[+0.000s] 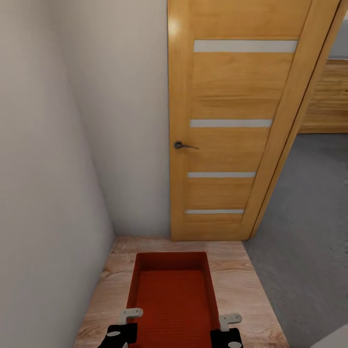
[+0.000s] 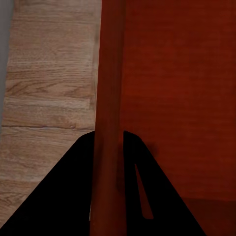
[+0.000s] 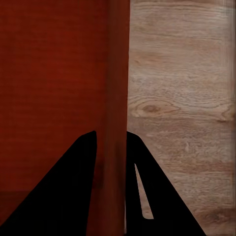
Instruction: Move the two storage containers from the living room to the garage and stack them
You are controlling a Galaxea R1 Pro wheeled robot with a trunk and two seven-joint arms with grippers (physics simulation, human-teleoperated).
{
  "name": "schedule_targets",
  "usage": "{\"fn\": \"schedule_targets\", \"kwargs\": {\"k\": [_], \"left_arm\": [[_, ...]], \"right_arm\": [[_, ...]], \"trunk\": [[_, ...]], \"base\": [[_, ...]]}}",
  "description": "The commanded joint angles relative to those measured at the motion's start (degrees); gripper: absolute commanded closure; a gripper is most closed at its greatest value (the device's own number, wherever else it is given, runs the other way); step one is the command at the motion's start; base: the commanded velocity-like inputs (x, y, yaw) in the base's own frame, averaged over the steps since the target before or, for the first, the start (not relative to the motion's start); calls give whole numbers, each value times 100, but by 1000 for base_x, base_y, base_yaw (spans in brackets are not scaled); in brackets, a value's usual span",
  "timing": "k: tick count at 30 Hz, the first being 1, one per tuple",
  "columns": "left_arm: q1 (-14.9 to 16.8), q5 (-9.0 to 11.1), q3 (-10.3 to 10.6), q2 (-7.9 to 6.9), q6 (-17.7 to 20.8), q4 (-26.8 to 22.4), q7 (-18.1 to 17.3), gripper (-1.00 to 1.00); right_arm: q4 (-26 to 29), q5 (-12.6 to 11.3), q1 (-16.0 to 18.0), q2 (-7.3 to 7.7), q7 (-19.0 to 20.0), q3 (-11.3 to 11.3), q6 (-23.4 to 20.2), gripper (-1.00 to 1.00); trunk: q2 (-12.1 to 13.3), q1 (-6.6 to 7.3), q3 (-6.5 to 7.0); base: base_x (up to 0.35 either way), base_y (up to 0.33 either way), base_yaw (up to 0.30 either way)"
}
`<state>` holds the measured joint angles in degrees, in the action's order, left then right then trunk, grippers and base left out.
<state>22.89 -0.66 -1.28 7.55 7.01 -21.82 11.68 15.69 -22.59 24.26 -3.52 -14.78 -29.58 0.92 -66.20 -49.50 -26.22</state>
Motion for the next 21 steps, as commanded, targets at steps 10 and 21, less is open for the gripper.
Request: {"fn": "schedule_targets", "kwargs": {"k": [10, 21], "left_arm": [[-3, 66, 383, 9, 29, -7, -8, 100], [-3, 66, 386, 9, 29, -6, -8, 100]], "right_arm": [[-20, -52, 8, 0, -43, -57, 22, 100], [-20, -55, 8, 2, -43, -57, 22, 100]], "trunk": [[-4, 0, -6], [-4, 0, -6]], "base": [[6, 0, -285], [0, 0, -231]]}}
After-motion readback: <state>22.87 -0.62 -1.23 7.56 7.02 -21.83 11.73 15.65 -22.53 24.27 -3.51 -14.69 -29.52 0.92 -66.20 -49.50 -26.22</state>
